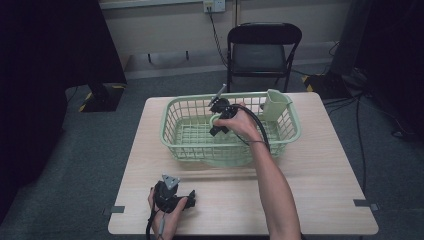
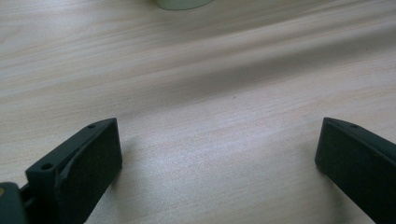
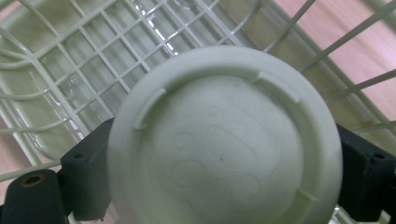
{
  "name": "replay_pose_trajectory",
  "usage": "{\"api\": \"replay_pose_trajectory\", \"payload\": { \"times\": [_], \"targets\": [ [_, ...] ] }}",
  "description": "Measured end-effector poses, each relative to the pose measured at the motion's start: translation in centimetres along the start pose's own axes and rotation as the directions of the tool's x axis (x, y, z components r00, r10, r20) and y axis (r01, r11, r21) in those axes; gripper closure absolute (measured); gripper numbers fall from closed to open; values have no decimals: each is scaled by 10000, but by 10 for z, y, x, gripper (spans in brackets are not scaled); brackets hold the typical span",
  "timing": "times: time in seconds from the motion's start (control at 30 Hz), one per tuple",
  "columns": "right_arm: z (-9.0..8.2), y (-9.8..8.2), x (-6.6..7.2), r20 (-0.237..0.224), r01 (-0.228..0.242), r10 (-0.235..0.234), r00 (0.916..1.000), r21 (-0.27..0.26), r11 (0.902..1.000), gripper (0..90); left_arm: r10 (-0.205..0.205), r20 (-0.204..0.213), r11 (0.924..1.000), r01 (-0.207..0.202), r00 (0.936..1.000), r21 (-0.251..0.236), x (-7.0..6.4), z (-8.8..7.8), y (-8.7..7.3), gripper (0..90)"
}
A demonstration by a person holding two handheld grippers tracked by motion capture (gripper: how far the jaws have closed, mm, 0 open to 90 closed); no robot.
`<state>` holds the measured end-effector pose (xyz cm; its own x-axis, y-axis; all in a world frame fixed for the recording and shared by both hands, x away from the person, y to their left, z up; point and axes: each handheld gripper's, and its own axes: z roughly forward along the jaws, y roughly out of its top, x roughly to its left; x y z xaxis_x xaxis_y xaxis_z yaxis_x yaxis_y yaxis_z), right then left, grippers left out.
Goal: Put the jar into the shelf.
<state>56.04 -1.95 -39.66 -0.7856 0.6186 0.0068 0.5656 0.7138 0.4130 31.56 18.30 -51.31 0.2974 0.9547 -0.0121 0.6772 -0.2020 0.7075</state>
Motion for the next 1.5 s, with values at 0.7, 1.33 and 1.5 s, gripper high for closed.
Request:
{"api": "replay_pose_trajectory", "payload": {
  "times": [0.7, 1.33, 1.5],
  "targets": [
    [17, 2, 11, 137, 138, -147, 9998, 670, 9977, 109, -12, 4, 10000, 12, 10000, 5, 0, 0, 0, 0],
    [18, 2, 14, 191, -94, 76, 9998, 933, 9956, 104, -2, 2, 10000, 2, 10000, 9, 0, 0, 0, 1],
    [18, 2, 13, -40, -139, 143, 9999, 912, 9957, 53, -2, 1, 10000, 2, 10000, 8, 0, 0, 0, 0]
  ]
}}
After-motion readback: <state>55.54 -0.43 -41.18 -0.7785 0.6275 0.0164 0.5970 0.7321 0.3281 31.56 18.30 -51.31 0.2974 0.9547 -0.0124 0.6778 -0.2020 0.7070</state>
